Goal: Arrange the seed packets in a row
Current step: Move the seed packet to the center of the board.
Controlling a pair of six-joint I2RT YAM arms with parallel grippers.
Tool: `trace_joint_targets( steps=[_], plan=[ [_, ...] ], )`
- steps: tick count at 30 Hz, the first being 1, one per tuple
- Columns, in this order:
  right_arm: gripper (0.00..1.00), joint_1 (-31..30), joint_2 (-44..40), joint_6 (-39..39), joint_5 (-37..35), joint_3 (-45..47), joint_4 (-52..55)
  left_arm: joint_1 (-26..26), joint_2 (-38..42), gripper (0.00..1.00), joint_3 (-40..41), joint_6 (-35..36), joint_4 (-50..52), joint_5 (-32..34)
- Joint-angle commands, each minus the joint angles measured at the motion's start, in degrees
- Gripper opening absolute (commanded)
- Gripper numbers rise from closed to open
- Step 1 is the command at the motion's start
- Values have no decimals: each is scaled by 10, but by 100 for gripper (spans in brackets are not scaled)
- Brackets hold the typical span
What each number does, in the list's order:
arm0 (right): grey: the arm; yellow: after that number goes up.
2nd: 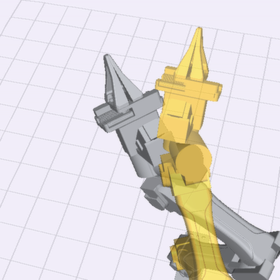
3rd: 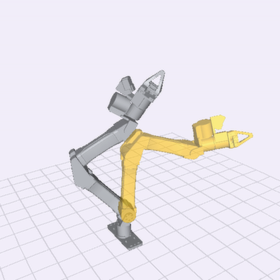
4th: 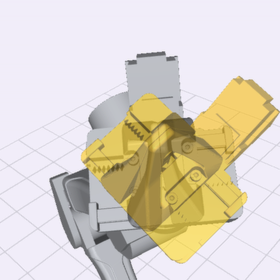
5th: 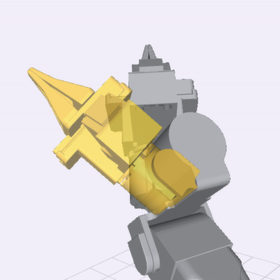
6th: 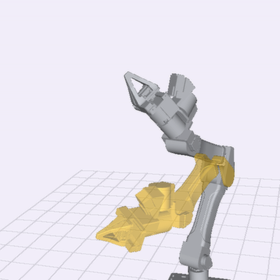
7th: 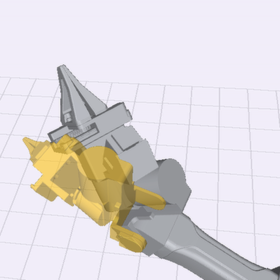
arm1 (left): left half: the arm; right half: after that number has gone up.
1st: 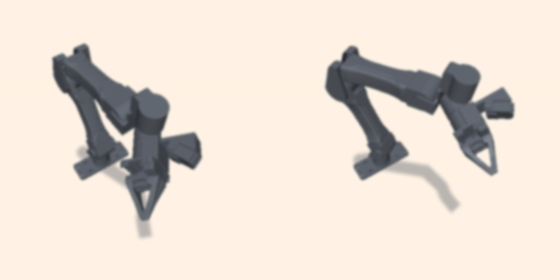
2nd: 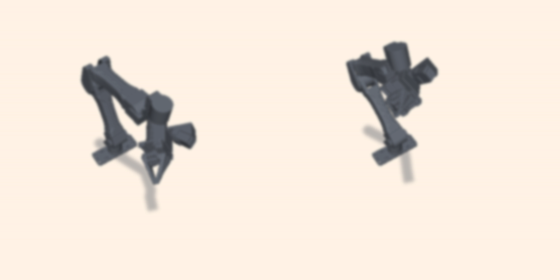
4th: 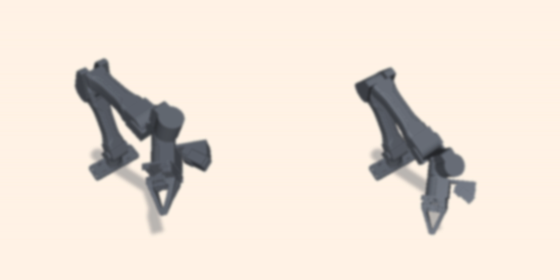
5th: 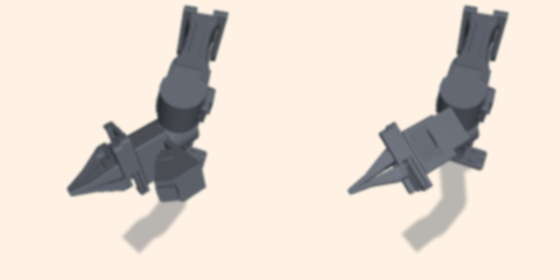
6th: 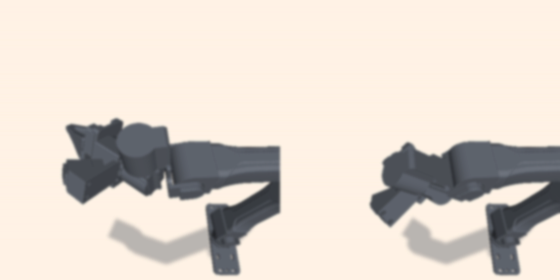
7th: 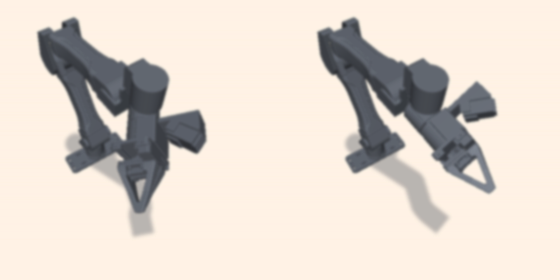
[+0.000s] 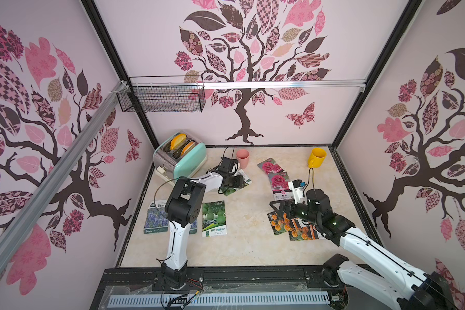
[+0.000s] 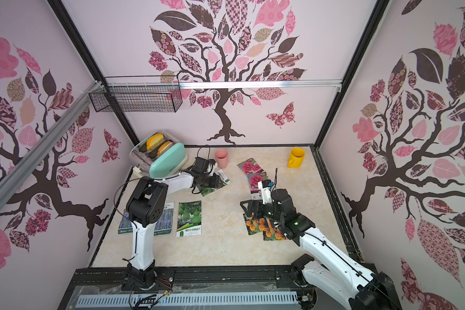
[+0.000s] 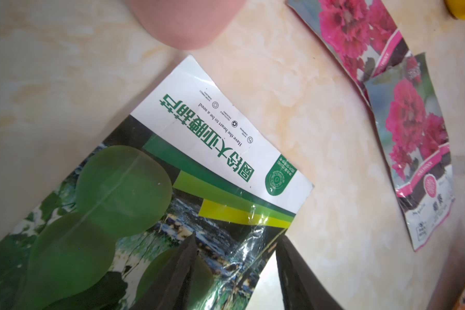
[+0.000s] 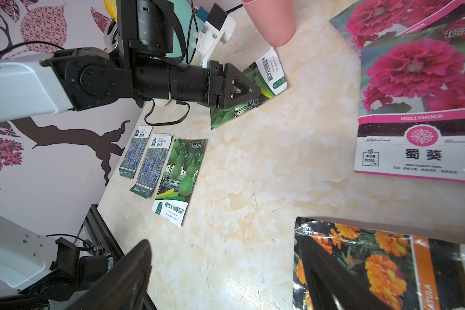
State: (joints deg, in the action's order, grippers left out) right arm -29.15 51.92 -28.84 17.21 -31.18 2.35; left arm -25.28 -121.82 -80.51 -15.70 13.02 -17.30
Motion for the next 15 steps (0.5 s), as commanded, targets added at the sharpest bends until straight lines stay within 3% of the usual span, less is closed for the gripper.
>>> trace_joint_targets(
  steps=[1,9,15],
  plan=[
    [88,4,13,-11,-8,3,-3,-42,-39,51,41,-20,76,-28],
    [88,41,64,-22,8,-13,-23,-104,-39,49,57,-40,63,-66],
    [88,118,142,-43,65,-24,-67,-106,51,49,99,-38,63,-60]
  ],
)
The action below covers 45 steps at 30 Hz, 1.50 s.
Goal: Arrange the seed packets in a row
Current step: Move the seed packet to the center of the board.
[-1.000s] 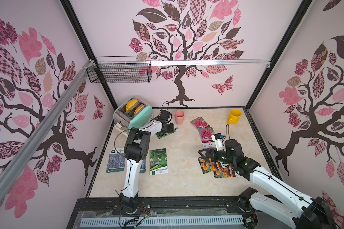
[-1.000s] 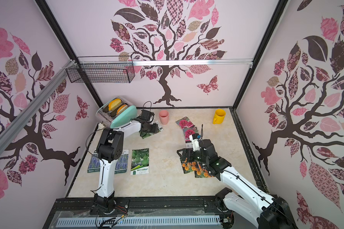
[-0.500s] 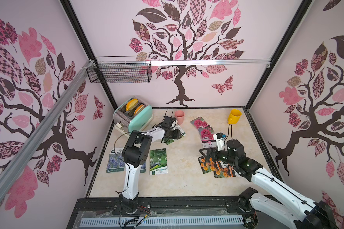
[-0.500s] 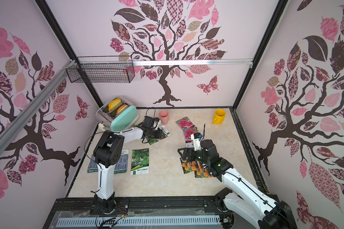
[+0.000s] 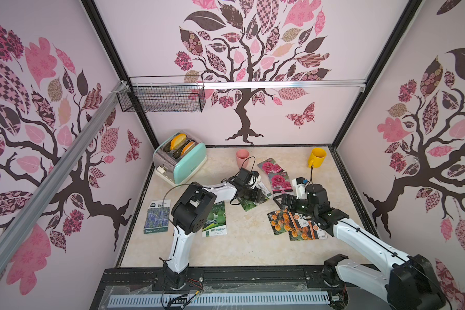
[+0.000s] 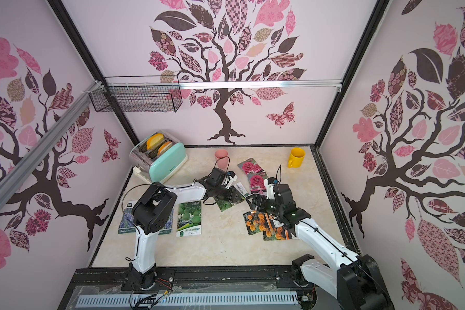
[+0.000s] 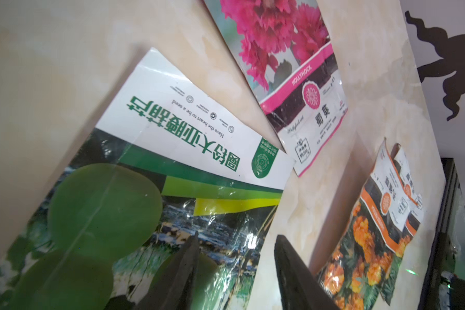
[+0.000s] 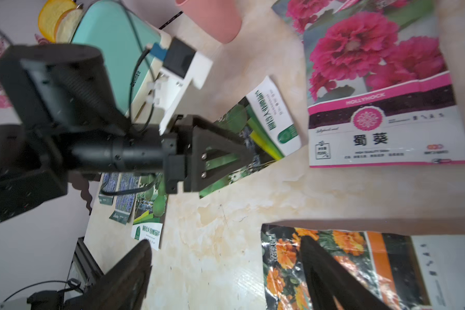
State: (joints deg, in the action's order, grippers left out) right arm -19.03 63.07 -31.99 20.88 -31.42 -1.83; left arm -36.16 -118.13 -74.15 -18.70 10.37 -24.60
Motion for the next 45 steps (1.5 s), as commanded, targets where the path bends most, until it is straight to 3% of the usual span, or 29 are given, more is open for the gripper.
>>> trace_joint_targets(
  steps=[1,7,16,26,34,45],
  plan=[
    [88,17,49,-11,30,-30,-28,3,34,50,40,-7,93,18],
    [87,16,146,-28,54,-60,-72,4,125,51,72,-28,98,31],
    [83,11,244,-5,67,-100,-69,4,189,51,165,-83,68,65],
    [81,-18,338,20,39,-139,-78,24,146,51,165,-83,68,87],
    [77,-25,391,24,29,-157,-112,69,122,51,161,-96,60,85],
    [68,-69,412,26,36,-147,-128,71,104,51,148,-97,55,75]
  ],
)
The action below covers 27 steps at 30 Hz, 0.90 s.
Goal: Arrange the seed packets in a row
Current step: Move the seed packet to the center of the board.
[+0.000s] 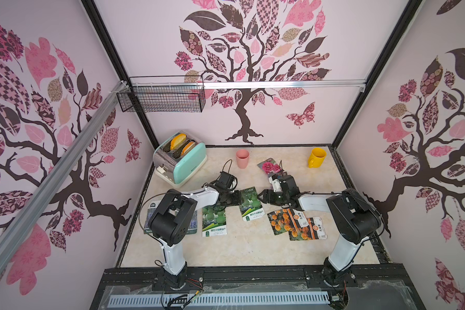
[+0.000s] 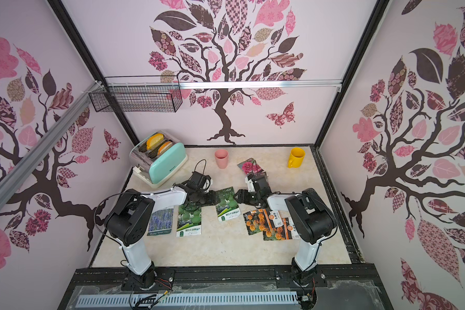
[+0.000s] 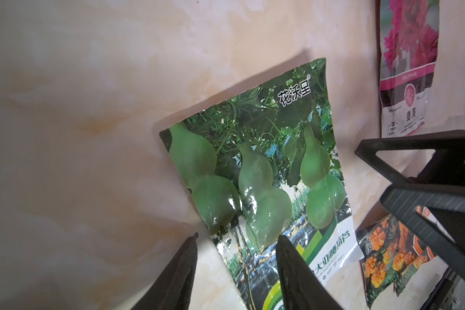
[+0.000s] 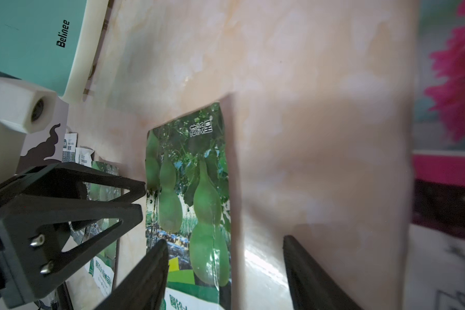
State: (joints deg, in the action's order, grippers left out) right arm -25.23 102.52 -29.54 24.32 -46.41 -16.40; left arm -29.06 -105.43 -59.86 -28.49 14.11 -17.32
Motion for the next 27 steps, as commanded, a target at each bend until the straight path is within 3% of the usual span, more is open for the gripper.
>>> trace_joint_targets(
  steps=[1,3,6,10,16,18,27],
  plan=[
    [67,-10,21,1,6,4,16,0,-22,51,5,0,17,2],
    [65,-16,26,0,9,6,12,-1,-21,51,7,0,16,1],
    [51,-23,36,-11,29,22,-21,-3,-19,51,8,0,17,2],
    [43,-28,43,-19,32,44,-48,-12,-20,51,11,1,17,4],
    [26,-31,35,-16,30,55,-46,-30,-25,50,11,0,18,10],
    [24,-33,28,-14,25,55,-37,-34,-23,51,11,-2,20,11],
    [4,-45,-4,-10,16,78,-20,-51,41,51,23,-9,41,34]
  ],
)
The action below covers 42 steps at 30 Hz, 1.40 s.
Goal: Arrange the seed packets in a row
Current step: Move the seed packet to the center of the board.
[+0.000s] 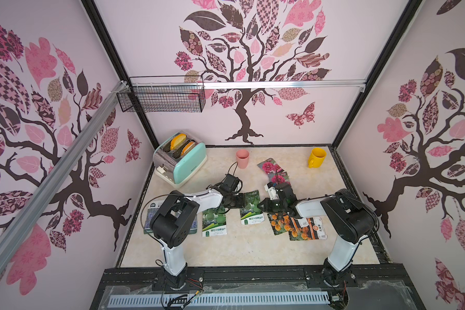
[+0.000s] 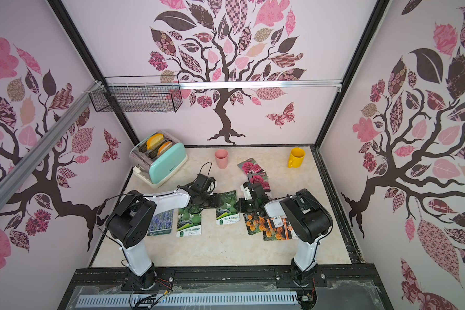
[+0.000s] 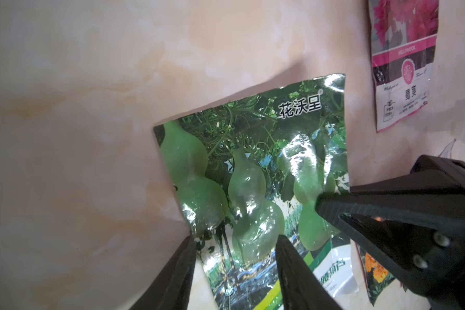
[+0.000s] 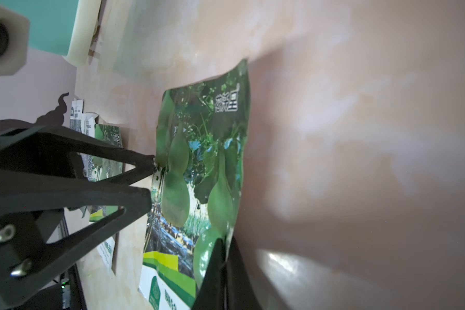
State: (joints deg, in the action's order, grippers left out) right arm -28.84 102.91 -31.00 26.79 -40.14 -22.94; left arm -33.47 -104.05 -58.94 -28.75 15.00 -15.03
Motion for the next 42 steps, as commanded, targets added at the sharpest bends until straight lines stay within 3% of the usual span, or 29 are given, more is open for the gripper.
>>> trace_joint_targets(
  steps=[1,8,18,31,42],
  plan=[
    [3,-11,-14,4,-9,19,46,-7,39,51,16,-8,38,15],
    [0,-29,-40,-5,-20,32,54,-3,119,51,21,-21,89,62],
    [3,-105,-37,-67,-65,32,28,28,201,51,59,-46,96,90],
    [4,-117,-24,-126,-122,16,-12,45,217,51,88,-54,80,90],
    [8,-117,16,-120,-100,-17,-3,48,210,51,85,-52,77,88]
  ],
)
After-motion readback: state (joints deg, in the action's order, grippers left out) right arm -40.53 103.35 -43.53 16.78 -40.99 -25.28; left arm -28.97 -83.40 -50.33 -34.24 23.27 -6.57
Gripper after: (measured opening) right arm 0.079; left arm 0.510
